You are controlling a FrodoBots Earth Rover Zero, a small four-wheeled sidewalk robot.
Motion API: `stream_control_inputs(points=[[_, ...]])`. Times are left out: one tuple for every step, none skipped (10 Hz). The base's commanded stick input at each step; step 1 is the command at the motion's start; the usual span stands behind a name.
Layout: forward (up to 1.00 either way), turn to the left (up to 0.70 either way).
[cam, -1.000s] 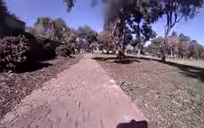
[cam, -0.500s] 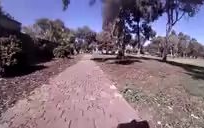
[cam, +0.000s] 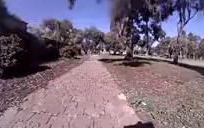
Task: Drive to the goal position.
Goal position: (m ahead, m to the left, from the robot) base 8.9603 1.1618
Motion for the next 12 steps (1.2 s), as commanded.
stream_control_inputs(points=[[0.70, 0.03], [0.70, 0.02], [0.70, 0.02], [0.70, 0.01], [0.70, 0.01], [0.70, 0.00], [0.70, 0.00], [0.70, 0.00], [0.70, 0.00], [0.70, 0.00], [0.70, 0.00], [0.70, 0.35]])
